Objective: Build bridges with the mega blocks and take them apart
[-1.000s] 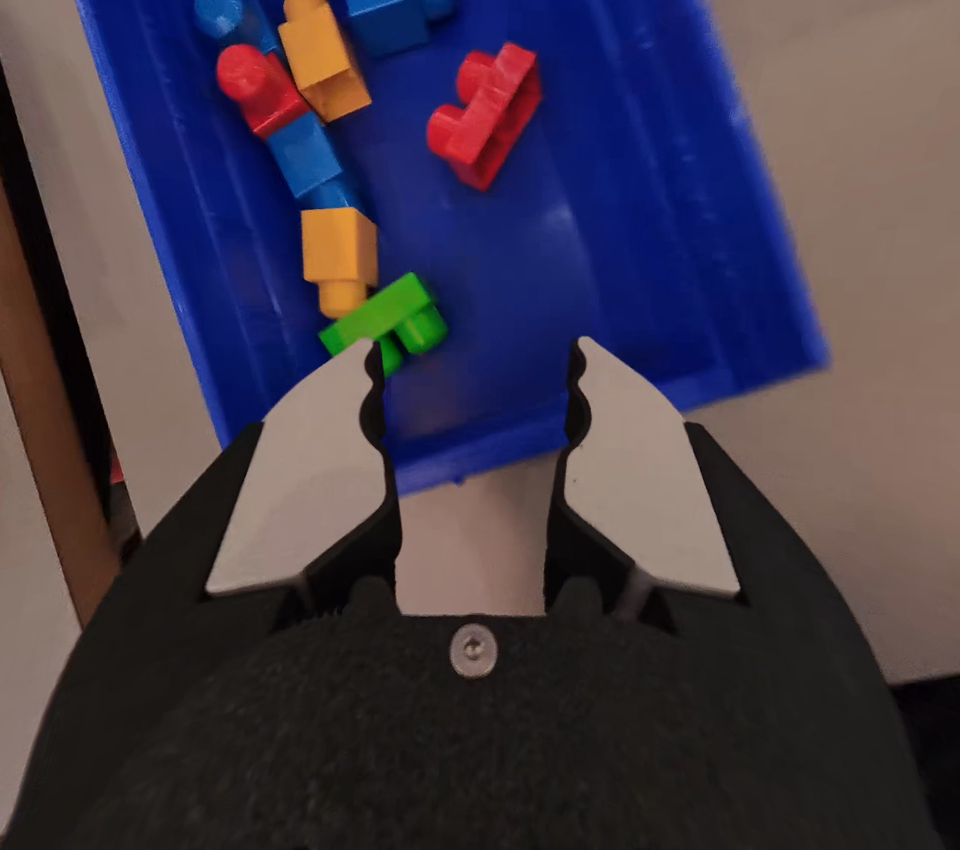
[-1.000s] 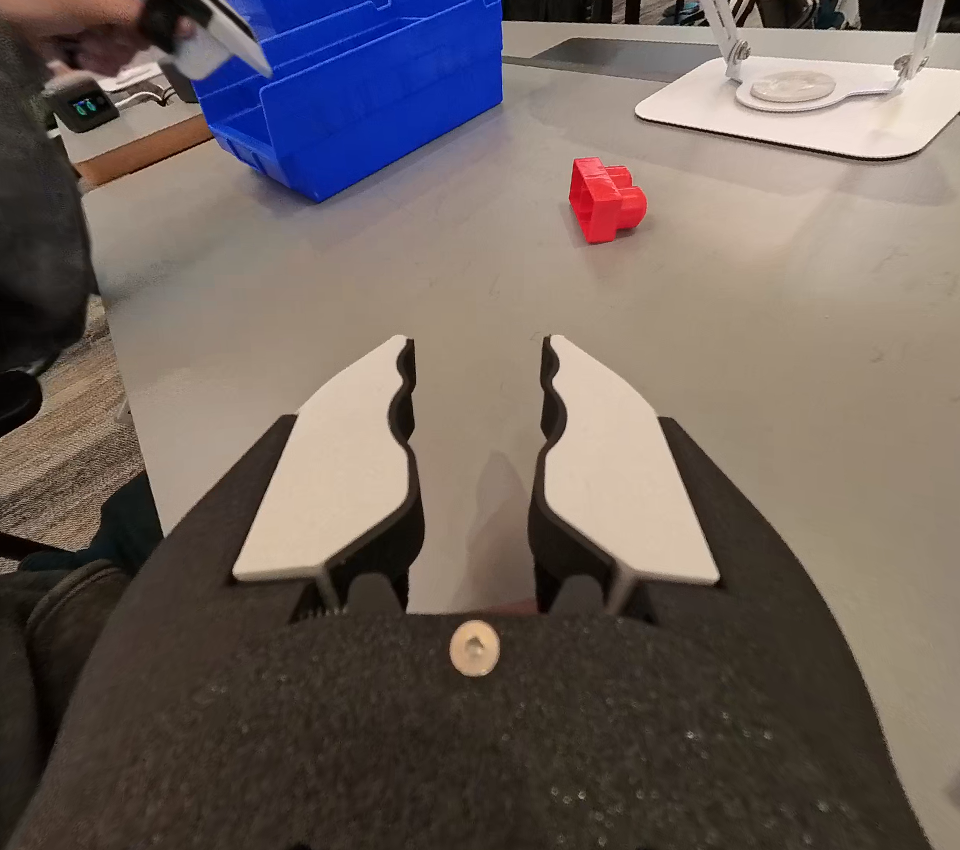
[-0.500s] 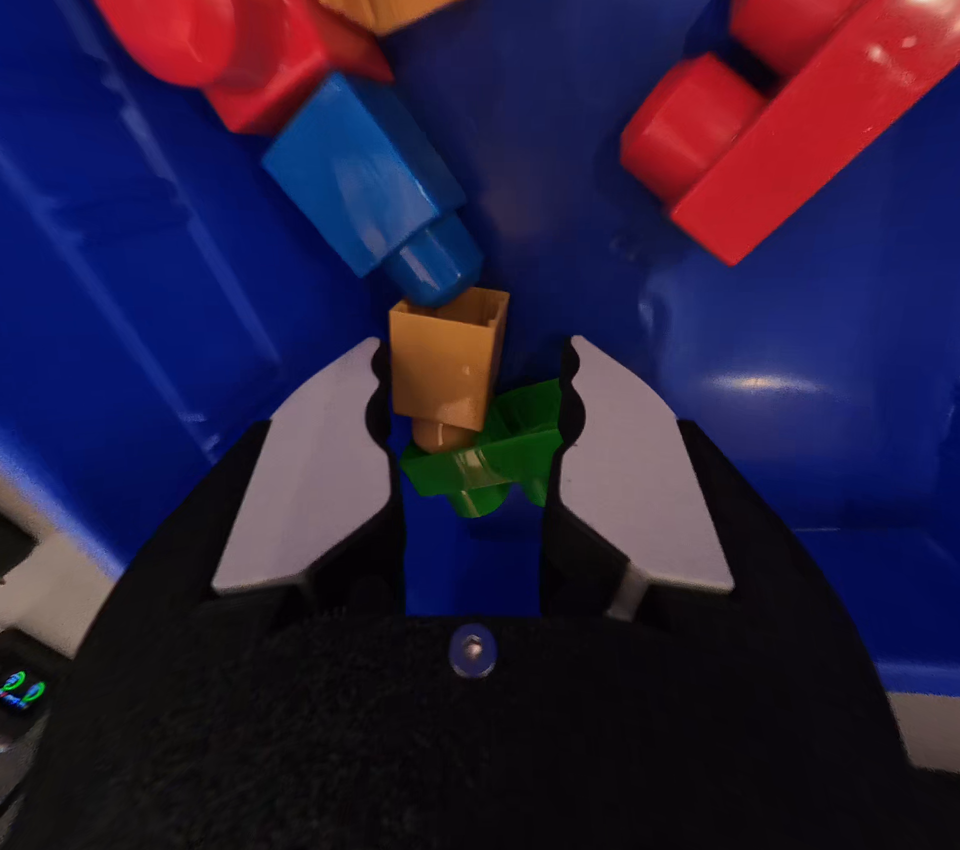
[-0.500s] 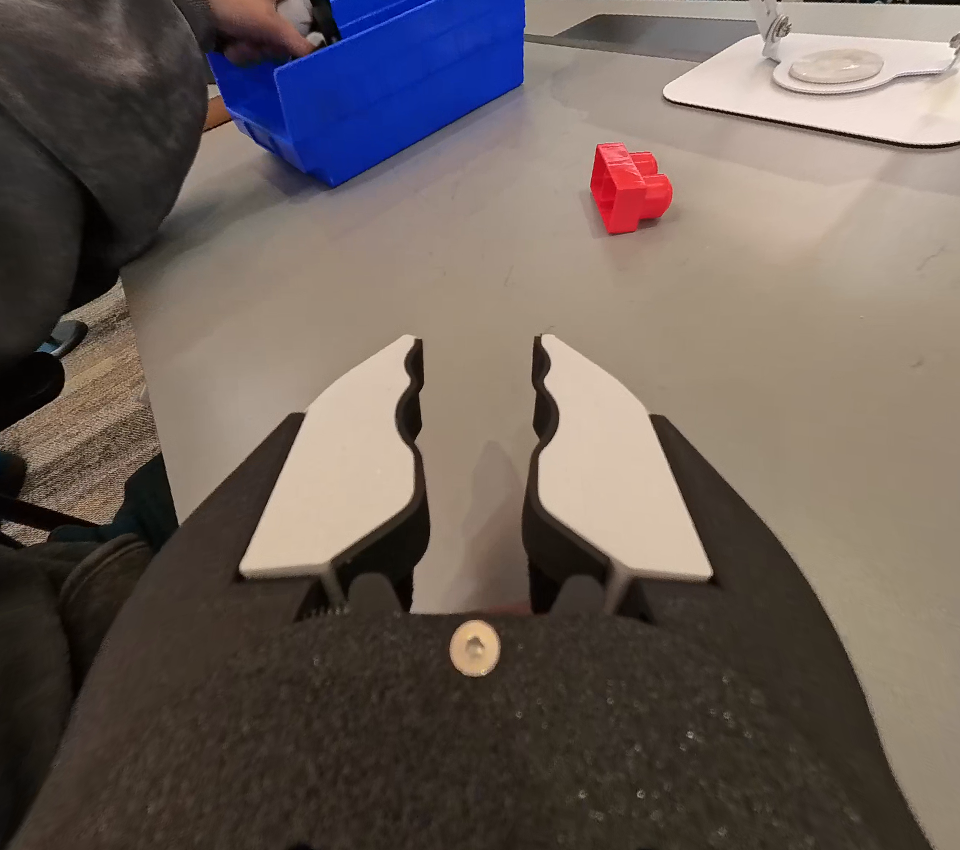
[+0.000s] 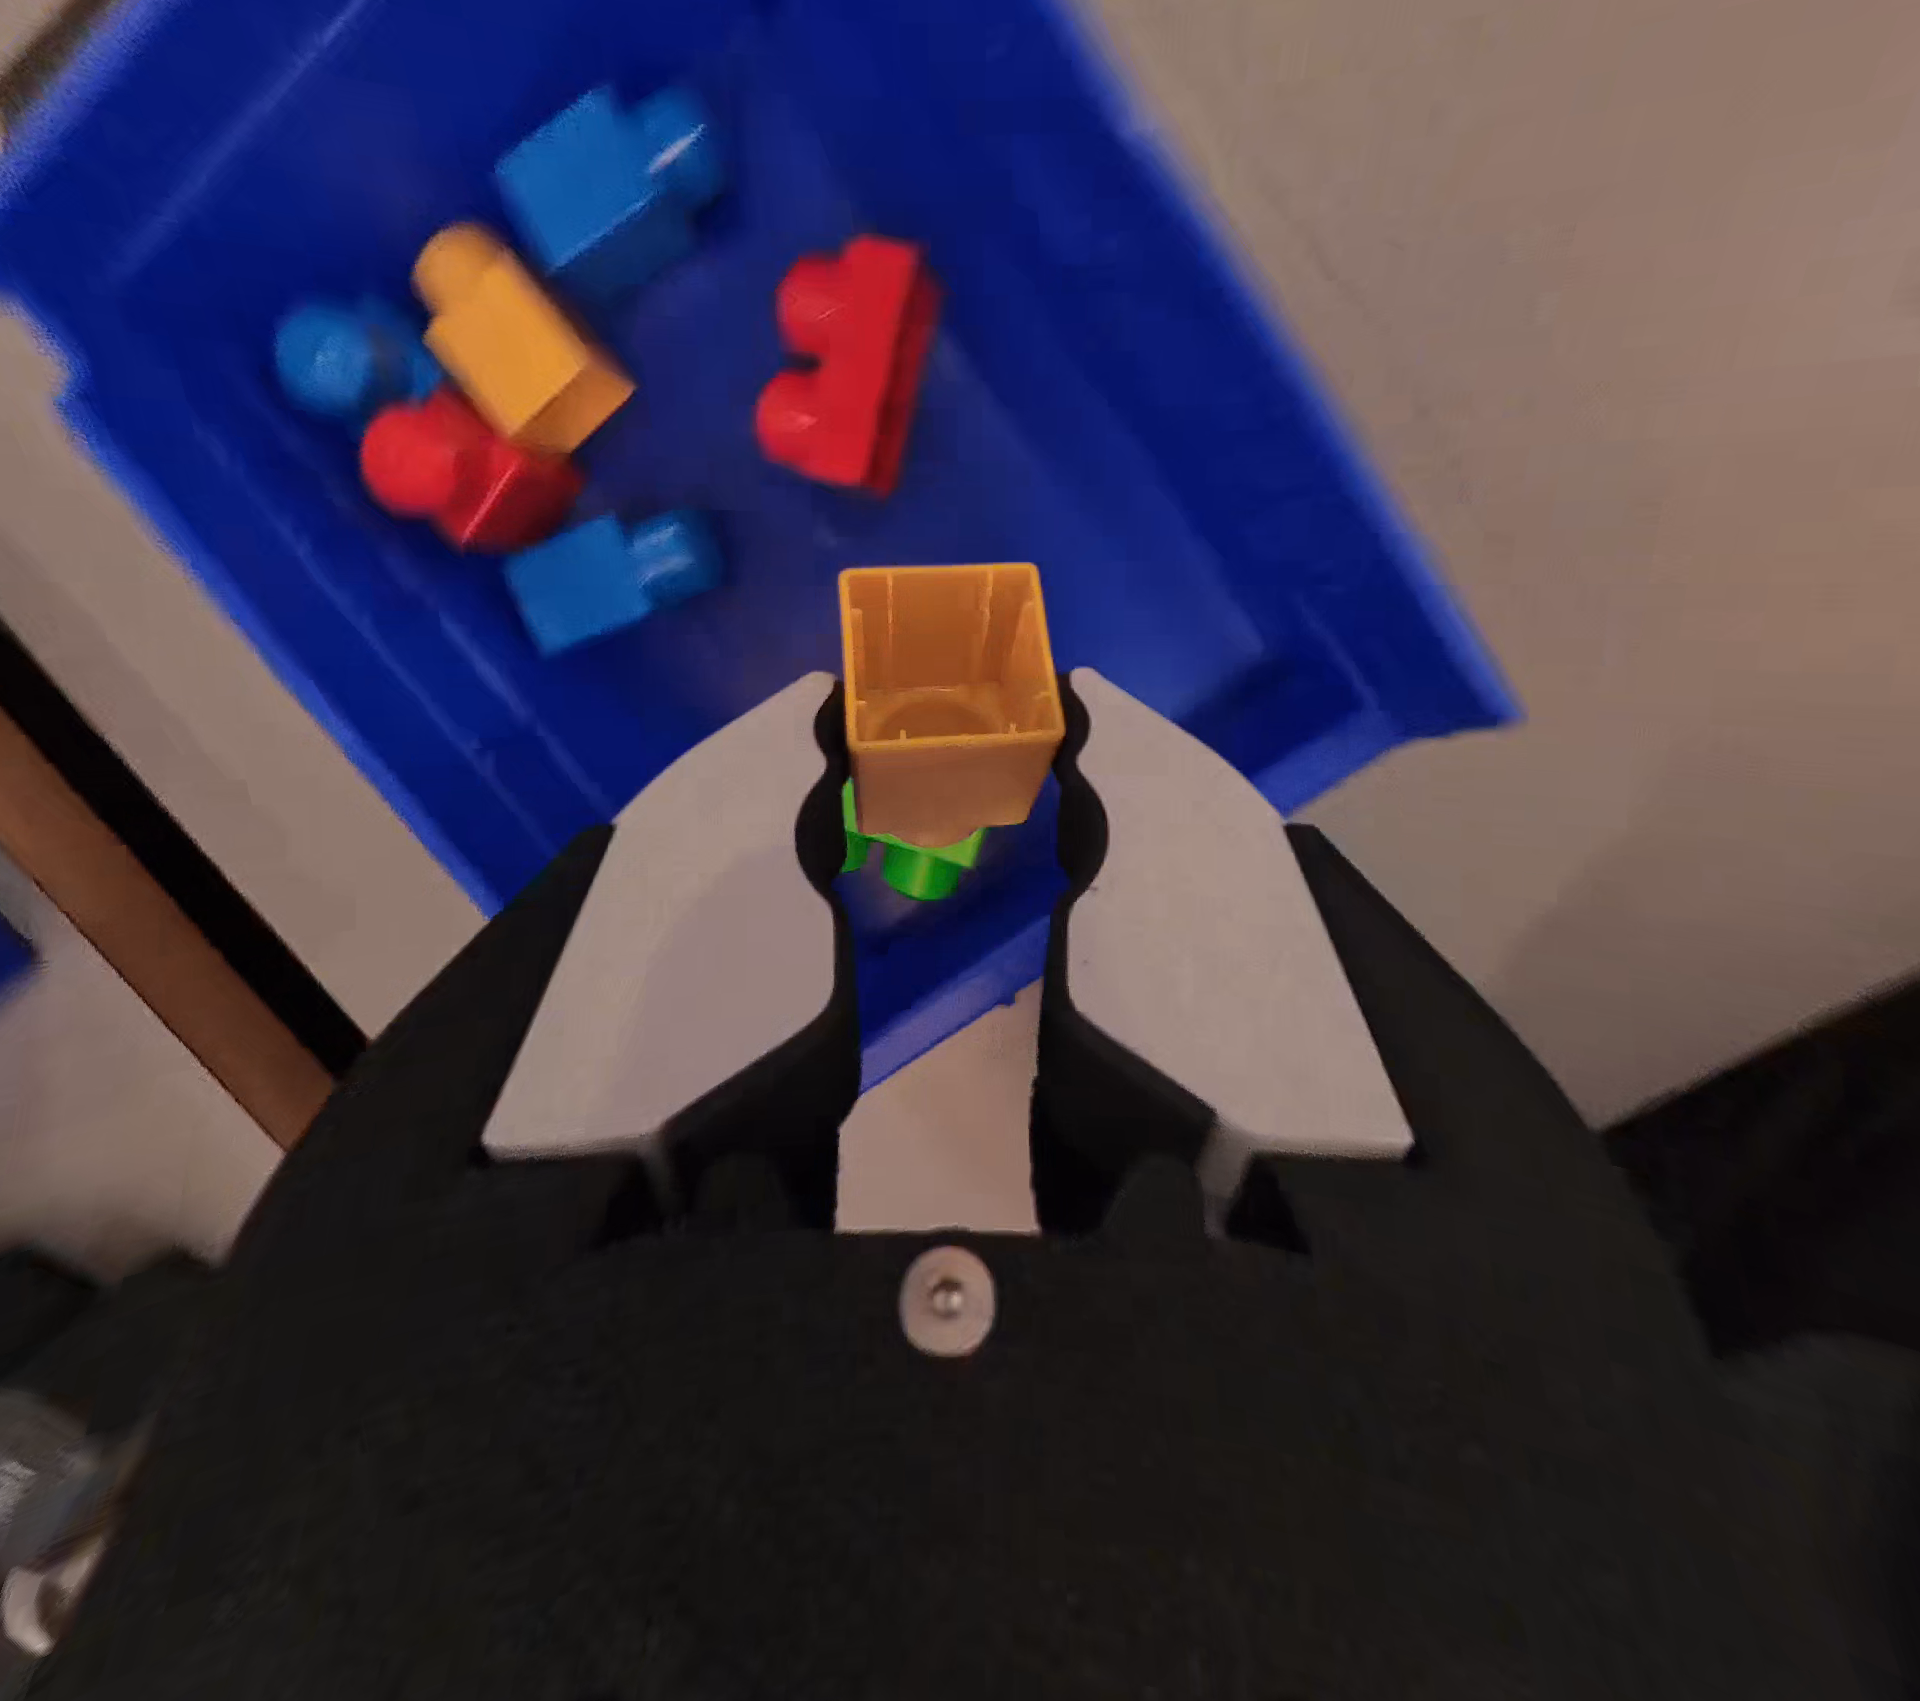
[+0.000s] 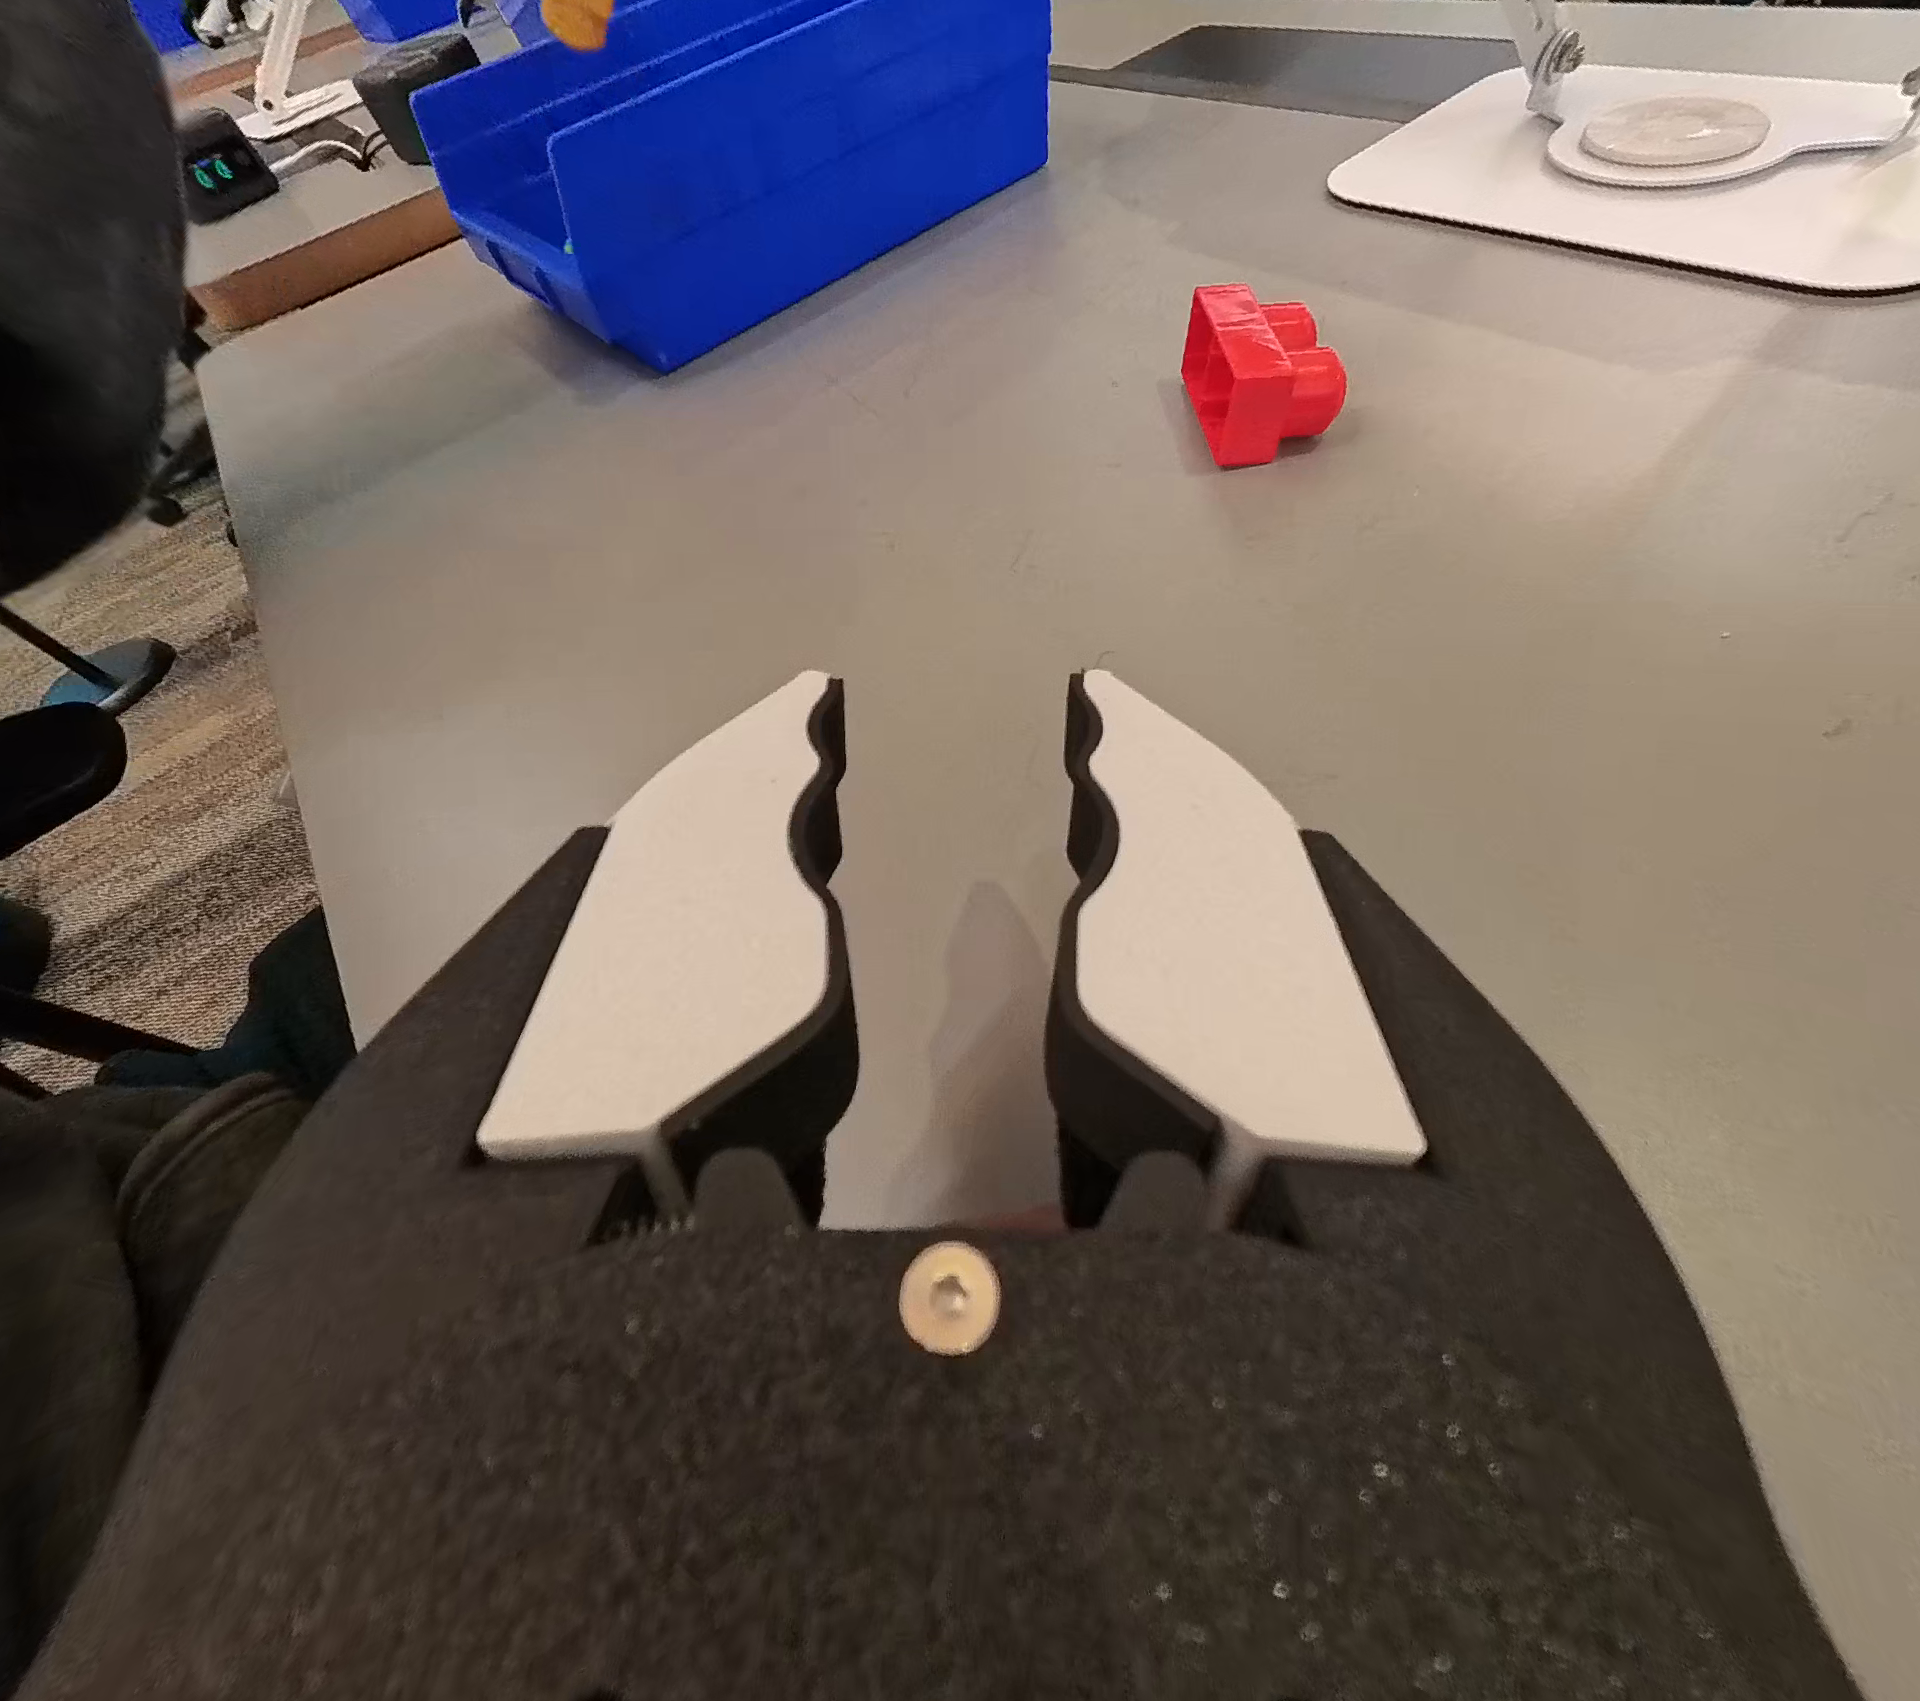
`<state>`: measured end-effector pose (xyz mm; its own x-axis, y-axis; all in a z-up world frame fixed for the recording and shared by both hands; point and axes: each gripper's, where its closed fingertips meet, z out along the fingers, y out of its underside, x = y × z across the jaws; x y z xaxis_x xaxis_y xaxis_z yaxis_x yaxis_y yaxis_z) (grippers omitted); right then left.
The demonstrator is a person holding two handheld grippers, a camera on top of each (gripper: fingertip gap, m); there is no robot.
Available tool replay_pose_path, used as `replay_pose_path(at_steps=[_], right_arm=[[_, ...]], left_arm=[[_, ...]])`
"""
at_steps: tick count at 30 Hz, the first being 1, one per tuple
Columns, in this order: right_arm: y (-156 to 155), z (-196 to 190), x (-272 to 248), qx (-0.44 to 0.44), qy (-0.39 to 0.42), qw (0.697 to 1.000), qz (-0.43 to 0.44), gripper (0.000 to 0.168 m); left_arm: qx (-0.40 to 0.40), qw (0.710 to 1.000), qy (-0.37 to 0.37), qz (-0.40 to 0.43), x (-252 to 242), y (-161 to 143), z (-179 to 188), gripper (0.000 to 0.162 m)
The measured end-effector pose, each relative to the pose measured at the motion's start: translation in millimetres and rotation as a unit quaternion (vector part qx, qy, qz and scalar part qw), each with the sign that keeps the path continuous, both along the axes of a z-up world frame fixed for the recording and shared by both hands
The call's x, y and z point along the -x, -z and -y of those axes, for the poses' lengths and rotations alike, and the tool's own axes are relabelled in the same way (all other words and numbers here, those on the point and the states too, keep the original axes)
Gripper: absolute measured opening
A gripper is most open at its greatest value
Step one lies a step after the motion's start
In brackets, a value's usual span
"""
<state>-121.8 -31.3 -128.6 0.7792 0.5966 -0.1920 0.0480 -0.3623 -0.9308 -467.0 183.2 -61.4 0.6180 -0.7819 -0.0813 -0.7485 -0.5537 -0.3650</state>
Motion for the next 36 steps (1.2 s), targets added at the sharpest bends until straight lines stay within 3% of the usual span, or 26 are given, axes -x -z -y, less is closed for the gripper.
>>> replay_pose_path(at_steps=[1,4,6,11,14,19,24,26,27,29,31,33,36], right_arm=[[-0.2,-0.1,-0.3,-0.001,0.001,1.000,0.000,0.041],[-0.9,-0.1,-1.0,-0.005,0.006,1.000,0.003,0.041],[-0.8,-0.1,-1.0,-0.007,0.008,1.000,0.006,0.041],[-0.2,-0.2,-0.8,-0.010,0.012,1.000,0.015,0.040],[0.2,-0.3,-1.1,-0.009,0.013,1.000,0.016,0.041],[-1.1,0.2,-1.8,-0.011,0.013,1.000,0.011,0.040],[-0.9,1.8,-0.1,-0.011,0.006,1.000,0.012,0.041],[-0.7,2.8,0.4,-0.010,0.004,1.000,0.012,0.041],[-0.9,3.0,0.4,-0.010,0.004,1.000,0.011,0.041],[-0.9,3.2,0.0,-0.009,0.004,1.000,0.008,0.041],[-1.0,3.1,-0.5,-0.007,0.004,1.000,0.005,0.041],[-1.3,3.1,-0.9,-0.007,0.004,1.000,0.002,0.041],[-0.6,2.8,-0.6,-0.003,0.002,1.000,0.000,0.041]], left_arm=[[-0.006,0.999,0.052,-0.010,-19.1,-8.4,9.3,0.037],[-0.043,0.966,0.250,-0.051,-91.9,-18.5,42.7,0.037],[-0.047,0.930,0.349,-0.108,-133.1,-4.1,61.2,0.037],[-0.102,0.784,0.538,-0.291,-189.4,60.9,65.6,0.037],[-0.126,0.703,0.614,-0.335,-205.0,85.3,72.9,0.037],[-0.180,0.588,0.709,-0.346,-217.0,98.7,91.3,0.037],[-0.229,0.511,0.743,-0.367,-213.6,114.6,100.5,0.037],[-0.253,0.495,0.744,-0.371,-213.8,118.9,98.6,0.043],[-0.259,0.498,0.738,-0.375,-212.7,119.8,97.0,0.048],[-0.267,0.531,0.714,-0.371,-212.3,116.4,95.0,0.072],[-0.272,0.578,0.681,-0.357,-208.4,98.9,91.4,0.068],[-0.289,0.656,0.616,-0.327,-203.2,66.6,80.9,0.068],[-0.317,0.808,0.444,-0.220,-184.7,1.1,53.4,0.065]])
